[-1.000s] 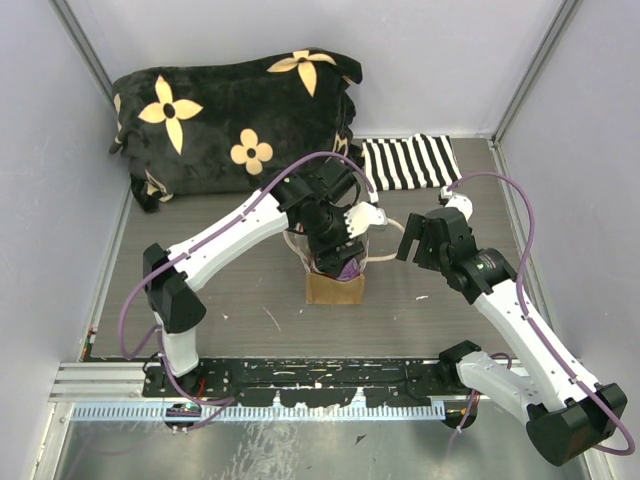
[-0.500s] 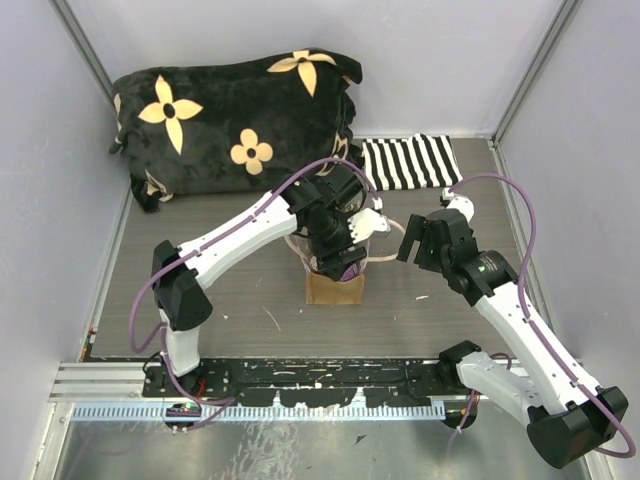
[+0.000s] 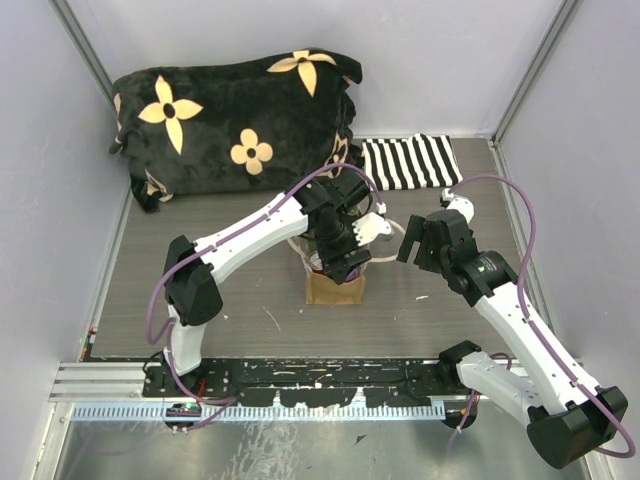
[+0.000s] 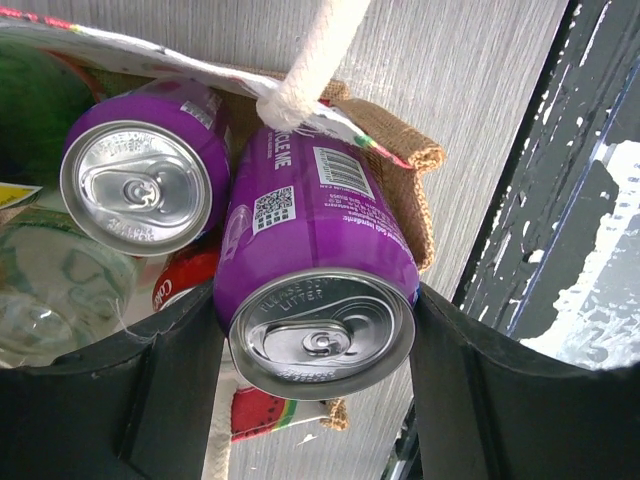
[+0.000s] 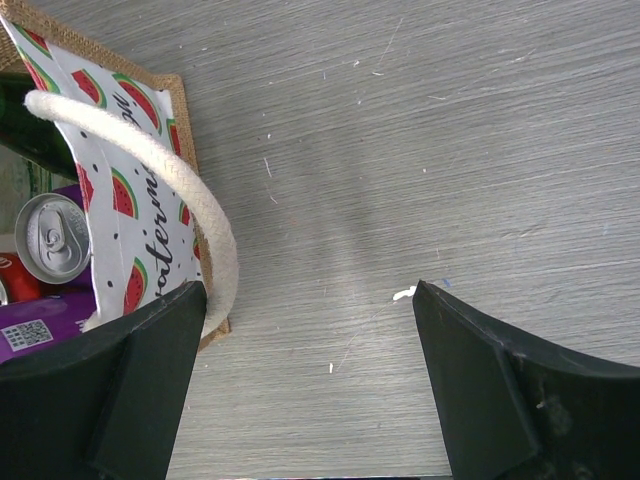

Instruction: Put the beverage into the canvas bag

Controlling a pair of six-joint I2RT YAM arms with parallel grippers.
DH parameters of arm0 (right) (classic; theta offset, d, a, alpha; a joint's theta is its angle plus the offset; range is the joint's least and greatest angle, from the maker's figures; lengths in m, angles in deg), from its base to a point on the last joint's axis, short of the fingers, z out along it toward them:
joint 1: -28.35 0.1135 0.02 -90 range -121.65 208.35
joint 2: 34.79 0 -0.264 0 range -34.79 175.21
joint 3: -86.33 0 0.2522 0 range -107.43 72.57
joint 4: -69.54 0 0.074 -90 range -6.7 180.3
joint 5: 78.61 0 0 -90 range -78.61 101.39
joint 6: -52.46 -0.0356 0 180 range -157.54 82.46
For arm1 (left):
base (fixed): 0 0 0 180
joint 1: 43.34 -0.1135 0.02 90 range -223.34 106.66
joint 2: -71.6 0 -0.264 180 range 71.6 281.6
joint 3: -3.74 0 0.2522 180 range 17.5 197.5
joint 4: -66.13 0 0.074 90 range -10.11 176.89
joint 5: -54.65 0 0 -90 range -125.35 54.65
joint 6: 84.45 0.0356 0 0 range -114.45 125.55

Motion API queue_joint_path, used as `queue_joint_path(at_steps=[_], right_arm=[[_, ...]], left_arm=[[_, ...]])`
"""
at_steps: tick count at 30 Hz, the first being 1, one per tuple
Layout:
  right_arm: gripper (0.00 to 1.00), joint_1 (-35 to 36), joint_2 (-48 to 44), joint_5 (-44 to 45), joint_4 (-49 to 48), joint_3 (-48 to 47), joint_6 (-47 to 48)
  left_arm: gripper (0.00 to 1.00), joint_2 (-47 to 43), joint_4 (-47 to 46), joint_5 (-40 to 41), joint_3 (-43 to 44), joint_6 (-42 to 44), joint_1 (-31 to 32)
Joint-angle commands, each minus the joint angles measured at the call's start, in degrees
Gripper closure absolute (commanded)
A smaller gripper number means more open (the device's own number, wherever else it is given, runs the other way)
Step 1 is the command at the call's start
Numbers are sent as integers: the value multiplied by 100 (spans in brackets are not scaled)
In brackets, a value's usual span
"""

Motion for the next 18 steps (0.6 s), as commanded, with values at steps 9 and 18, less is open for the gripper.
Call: queue_joint_path(at_steps=[9, 18], right_arm=[[10, -25, -15, 69, -102, -33, -40], [10, -23, 10, 7, -107, -22, -75]], left_arm=[[100, 423, 762, -606, 732, -862, 84], [100, 188, 983, -433, 695, -1589, 71]])
